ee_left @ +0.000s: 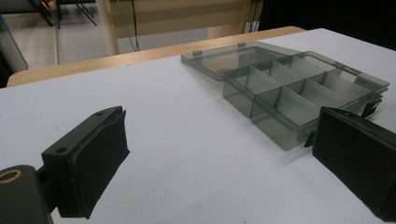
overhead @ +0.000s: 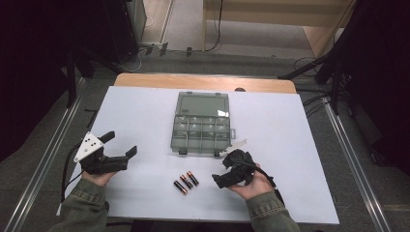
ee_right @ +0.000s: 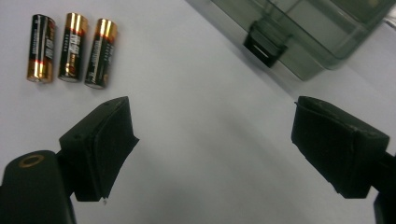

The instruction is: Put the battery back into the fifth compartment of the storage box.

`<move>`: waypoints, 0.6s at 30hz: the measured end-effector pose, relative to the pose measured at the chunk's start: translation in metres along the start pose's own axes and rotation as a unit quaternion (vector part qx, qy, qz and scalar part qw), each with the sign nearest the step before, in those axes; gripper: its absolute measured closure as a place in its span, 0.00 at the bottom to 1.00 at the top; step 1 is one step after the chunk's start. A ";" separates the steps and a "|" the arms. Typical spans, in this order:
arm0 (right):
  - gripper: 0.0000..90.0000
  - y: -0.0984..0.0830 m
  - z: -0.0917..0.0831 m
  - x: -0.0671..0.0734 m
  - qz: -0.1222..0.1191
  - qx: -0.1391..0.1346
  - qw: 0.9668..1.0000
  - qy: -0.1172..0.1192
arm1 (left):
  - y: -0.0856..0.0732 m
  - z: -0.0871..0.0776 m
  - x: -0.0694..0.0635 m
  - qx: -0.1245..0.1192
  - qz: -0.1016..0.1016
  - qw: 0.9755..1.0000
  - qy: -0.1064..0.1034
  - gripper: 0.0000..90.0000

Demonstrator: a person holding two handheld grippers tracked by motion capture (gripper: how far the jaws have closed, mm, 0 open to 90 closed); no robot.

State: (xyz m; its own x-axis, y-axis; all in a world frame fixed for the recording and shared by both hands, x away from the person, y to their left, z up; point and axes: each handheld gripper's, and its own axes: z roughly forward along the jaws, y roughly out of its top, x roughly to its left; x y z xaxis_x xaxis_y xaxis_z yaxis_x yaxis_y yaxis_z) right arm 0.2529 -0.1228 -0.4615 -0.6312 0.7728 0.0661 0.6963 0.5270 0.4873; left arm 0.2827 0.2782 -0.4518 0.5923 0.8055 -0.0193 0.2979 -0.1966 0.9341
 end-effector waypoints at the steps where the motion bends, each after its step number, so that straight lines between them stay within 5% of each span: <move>1: 0.15 0.005 0.002 0.005 -0.005 0.002 1.000 0.003 | 0.000 0.000 0.000 0.001 0.001 1.000 -0.001 0.04; 18: 0.17 0.036 0.028 0.036 -0.018 0.036 0.999 0.023 | 0.000 0.002 0.002 -0.005 -0.010 1.000 -0.005 0.04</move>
State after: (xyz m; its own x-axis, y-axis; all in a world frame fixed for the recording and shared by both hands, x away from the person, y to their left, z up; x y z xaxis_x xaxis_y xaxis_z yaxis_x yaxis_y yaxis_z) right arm 0.2650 -0.0663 -0.4661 -0.6703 0.7365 0.0909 0.6948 0.5799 0.4255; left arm 0.2859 0.2785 -0.4524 0.5944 0.8031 -0.0420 0.3029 -0.1752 0.9368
